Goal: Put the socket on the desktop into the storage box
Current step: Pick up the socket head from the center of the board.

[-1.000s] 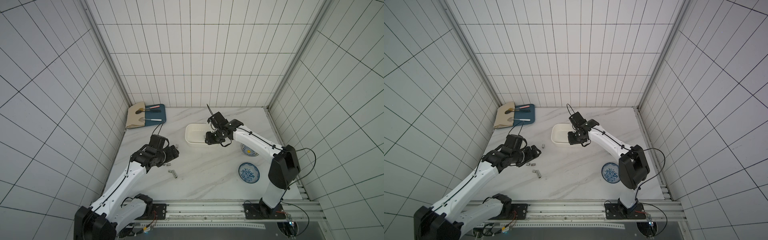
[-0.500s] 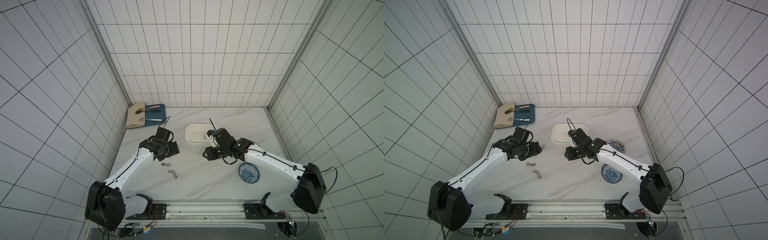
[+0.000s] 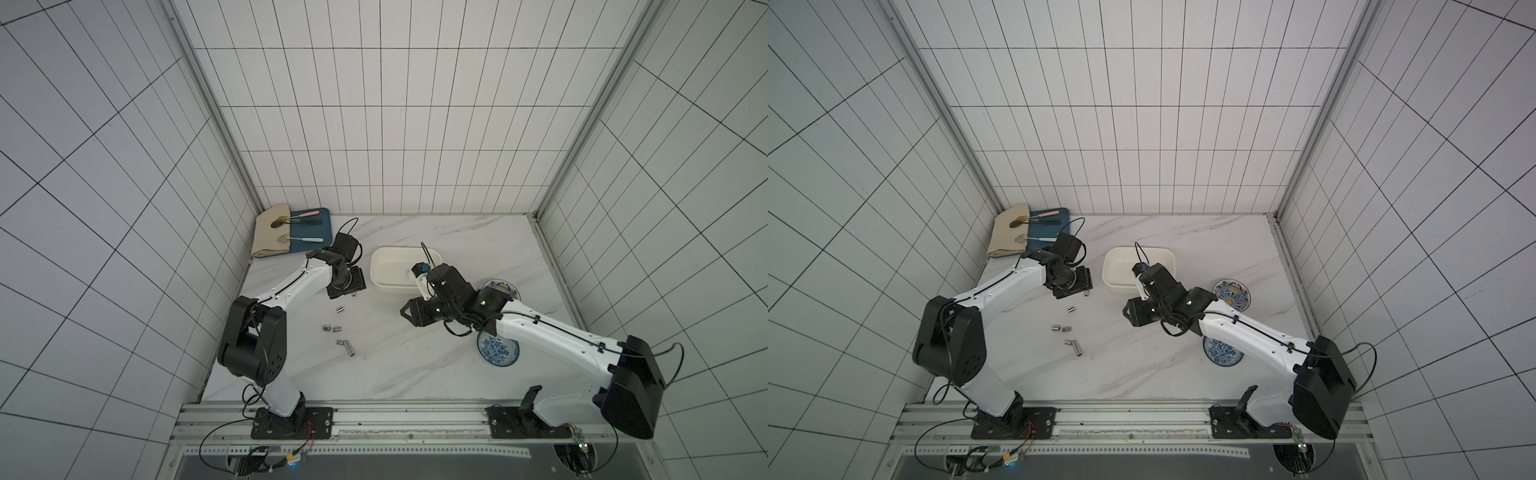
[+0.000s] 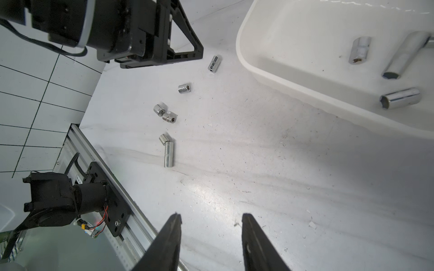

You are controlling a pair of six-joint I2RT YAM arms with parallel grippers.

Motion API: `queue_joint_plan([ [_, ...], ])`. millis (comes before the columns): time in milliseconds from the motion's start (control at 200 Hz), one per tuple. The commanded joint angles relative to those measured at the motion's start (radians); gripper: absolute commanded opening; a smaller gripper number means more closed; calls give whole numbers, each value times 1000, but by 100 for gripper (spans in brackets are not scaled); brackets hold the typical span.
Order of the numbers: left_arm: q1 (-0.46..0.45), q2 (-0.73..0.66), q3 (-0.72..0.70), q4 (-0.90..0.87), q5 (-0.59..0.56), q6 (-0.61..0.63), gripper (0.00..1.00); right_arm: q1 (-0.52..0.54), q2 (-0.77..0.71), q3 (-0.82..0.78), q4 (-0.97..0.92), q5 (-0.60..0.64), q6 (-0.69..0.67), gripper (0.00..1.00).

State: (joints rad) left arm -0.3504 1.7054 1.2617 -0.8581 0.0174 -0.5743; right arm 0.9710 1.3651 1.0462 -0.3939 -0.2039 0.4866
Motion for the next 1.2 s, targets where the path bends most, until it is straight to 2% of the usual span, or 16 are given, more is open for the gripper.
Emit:
queue_joint_plan([
  [0,4,59,57,-38,-55,41,66,9,12,-5,9,20,-7,45],
  [120,4,122,113,-65,-89,64,59,10,18,-5,11,21,-5,45],
  [300,7,209,184,-88,-80,85,50,9,26,0,1,35,0,45],
  [775,11,322,280,-121,-65,105,45,7,26,-6,-19,62,-3,44],
  [974,17,358,295,-131,-60,114,39,7,25,-2,-20,63,-5,44],
  [1199,18,373,295,-129,-61,113,39,6,28,-12,-15,62,-4,44],
])
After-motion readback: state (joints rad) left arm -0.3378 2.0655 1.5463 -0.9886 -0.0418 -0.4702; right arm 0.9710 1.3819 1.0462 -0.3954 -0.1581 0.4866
